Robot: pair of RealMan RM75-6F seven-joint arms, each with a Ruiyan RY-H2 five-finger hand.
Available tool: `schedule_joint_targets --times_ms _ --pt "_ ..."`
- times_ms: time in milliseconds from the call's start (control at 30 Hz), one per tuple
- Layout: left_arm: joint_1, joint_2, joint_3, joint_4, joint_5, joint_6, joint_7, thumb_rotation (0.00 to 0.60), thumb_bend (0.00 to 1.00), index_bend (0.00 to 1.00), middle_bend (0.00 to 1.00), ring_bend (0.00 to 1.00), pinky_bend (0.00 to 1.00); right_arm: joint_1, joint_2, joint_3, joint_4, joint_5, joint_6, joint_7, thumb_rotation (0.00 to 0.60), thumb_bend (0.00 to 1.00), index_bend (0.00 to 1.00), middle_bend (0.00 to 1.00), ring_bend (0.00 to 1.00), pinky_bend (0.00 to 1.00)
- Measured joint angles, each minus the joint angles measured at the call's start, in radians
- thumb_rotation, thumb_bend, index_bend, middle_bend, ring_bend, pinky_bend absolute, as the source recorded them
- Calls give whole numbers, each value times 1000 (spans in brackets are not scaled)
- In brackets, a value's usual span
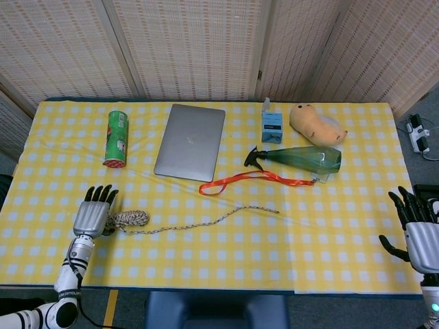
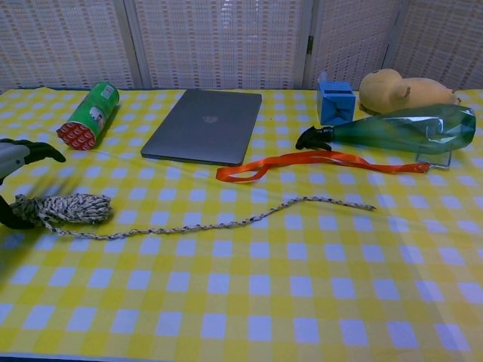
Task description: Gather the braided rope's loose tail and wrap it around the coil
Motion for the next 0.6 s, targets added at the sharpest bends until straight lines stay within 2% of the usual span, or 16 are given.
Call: schedule_joint_targets --times_ms 133,267,600 --pt "5 -9 5 31 15 -5 -24 600 129 361 298 242 132 -1 0 -1 5 -1 1 9 600 303 0 0 40 0" --pt "7 -17 5 60 18 -22 -56 600 165 414 339 288 185 -4 0 -2 10 -1 4 17 600 303 0 0 41 0" --pt "8 -16 3 85 45 -59 -130 600 278 443 400 355 252 -8 21 14 2 9 22 18 600 303 0 0 40 0"
